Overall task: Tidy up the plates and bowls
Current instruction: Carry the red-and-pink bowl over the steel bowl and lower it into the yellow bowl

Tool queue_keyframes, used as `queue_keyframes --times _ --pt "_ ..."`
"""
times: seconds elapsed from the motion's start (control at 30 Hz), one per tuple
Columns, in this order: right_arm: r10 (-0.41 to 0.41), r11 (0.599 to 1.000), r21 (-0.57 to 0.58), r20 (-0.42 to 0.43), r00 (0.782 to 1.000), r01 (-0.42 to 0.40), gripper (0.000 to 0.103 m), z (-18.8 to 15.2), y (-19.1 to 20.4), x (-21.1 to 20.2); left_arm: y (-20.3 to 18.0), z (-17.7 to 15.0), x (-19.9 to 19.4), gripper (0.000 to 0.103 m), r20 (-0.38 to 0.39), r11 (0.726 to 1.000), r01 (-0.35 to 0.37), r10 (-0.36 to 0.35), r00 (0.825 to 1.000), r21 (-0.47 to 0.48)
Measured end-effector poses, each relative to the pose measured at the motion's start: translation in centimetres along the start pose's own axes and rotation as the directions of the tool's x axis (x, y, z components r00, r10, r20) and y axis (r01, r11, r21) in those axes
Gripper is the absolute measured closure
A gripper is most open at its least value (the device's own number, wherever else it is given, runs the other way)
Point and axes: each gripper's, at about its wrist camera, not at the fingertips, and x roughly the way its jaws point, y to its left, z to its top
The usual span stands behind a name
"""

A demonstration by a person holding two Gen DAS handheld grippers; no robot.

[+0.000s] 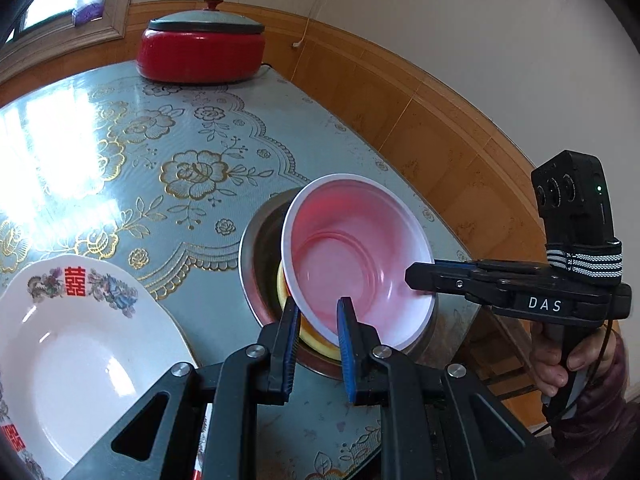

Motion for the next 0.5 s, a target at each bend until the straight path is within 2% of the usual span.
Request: queue_keyframes --times 0.2,0.5 --pt "-0.034 0.998 0.046 -0.044 0.998 0.036 0.087 -0.7 -1.2 1.3 -0.6 -0.9 0.9 0.085 -0.027 1.0 -0.018 0.018 0.999 0.016" --pt "-0.085 0.995 0.047 -0.029 0.996 0.087 0.081 -0.8 -1.7 0.9 -0.4 -1.1 1.0 0.081 -0.017 0.999 -0.036 0.036 0.999 0.012"
